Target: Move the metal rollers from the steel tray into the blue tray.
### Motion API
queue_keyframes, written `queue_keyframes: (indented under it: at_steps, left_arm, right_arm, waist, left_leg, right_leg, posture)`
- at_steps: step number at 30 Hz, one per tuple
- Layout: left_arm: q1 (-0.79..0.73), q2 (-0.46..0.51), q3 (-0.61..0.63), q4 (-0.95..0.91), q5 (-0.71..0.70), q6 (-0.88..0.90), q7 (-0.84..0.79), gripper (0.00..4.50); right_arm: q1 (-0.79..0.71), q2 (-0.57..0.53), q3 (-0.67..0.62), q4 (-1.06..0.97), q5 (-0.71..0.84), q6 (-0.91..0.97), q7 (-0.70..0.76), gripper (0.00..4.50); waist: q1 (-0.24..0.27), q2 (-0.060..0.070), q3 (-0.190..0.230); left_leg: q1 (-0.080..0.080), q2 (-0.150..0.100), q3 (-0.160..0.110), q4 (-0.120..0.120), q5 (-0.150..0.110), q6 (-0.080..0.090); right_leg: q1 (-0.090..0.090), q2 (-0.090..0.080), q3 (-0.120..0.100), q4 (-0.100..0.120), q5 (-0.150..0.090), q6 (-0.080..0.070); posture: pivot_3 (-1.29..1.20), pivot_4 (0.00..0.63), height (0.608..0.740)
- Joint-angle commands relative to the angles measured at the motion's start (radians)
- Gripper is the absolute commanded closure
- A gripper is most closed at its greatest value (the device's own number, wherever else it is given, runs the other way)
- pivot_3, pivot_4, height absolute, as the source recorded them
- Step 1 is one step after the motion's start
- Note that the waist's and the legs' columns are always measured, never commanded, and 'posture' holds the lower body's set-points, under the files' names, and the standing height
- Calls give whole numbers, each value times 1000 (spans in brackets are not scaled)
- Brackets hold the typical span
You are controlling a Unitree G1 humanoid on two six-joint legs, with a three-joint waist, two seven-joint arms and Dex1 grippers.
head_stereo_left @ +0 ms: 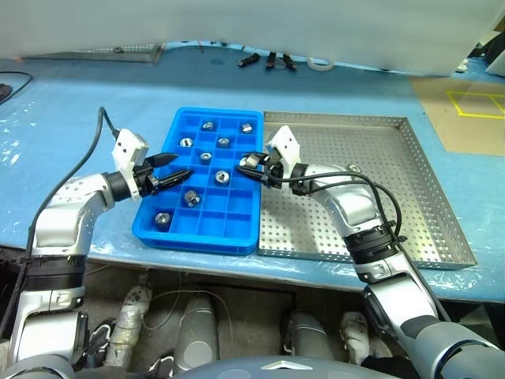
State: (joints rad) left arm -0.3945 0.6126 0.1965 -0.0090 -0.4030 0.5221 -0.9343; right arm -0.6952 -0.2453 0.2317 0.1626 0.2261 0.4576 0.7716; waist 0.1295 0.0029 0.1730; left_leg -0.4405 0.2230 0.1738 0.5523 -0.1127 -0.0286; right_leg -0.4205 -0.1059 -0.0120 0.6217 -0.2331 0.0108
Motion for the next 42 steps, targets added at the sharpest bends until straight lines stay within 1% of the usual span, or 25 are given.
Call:
queue_keyframes:
  at_steps: [1,4,13,18,25,27,28,33,34,39,42]
  left_arm:
    - [28,27,49,-88,-39,25,35,1051]
    - [67,41,65,-129,-59,45,52,1051]
    - [255,106,128,-293,-141,104,51,1051]
    - [314,115,138,-365,-179,141,79,1051]
    - [352,114,136,-409,-206,161,107,1051]
    - [350,115,131,-407,-209,160,113,1051]
    - [347,113,130,-405,-210,158,116,1051]
    - [324,109,112,-380,-203,141,119,1051]
    - [311,109,108,-370,-201,136,118,1051]
    - [226,108,82,-303,-194,112,102,1051]
    - [137,99,37,-230,-173,86,87,1051]
  right_arm:
    - [-37,18,20,1,2,-19,42,2807]
    - [-40,26,44,9,9,2,90,2807]
    - [-36,61,125,19,4,64,184,2807]
    - [-20,48,182,-2,-4,115,235,2807]
    - [-13,52,198,-16,-2,141,253,2807]
    - [-12,47,207,-15,-21,123,248,2082]
    - [-12,48,203,-15,-14,133,251,1809]
    - [-17,50,184,-3,-25,130,228,132]
    - [-23,47,179,4,-33,120,220,24]
    - [-45,23,138,2,-43,101,189,24]
    - [-48,8,88,-19,-43,99,143,24]
  waist:
    - [6,0,0]
    - [23,0,0]
    - [35,0,0]
    - [58,0,0]
    - [83,0,0]
    - [86,0,0]
    - [86,0,0]
    - [86,-1,-1]
    - [86,-1,-1]
    - [85,-1,-1]
    - [83,-1,-1]
  left_leg:
    - [0,0,0,0,0,0]
    - [0,0,-1,-1,0,0]
    - [0,0,-3,-4,1,-1]
    - [1,0,-4,-7,2,-4]
    - [1,0,-6,-7,3,-5]
    - [1,0,-6,-7,4,-6]
    - [1,0,-6,-7,4,-6]
    - [2,0,-7,-7,4,-6]
    - [2,0,-8,-7,4,-7]
    - [2,0,-10,-7,7,-11]
    - [2,0,-10,-7,9,-14]
  right_leg:
    - [0,0,0,1,0,0]
    - [0,0,-1,1,0,0]
    - [-1,0,-2,1,-1,-1]
    - [-1,1,-3,1,-1,-2]
    - [-1,1,-3,1,-1,-2]
    - [-1,1,-2,1,-1,-2]
    - [-1,1,-2,2,-1,-2]
    - [-1,2,-1,3,-1,-2]
    - [-1,2,-1,3,-1,-2]
    - [-1,3,0,4,-1,-2]
    - [0,4,2,5,-1,-2]
  posture:
    - [267,150,740]
    - [310,150,740]
    - [388,150,740]
    - [416,150,740]
    - [433,150,740]
    - [430,150,740]
    - [429,150,740]
    - [411,150,740]
    - [395,150,740]
    - [333,150,740]
    - [270,150,740]
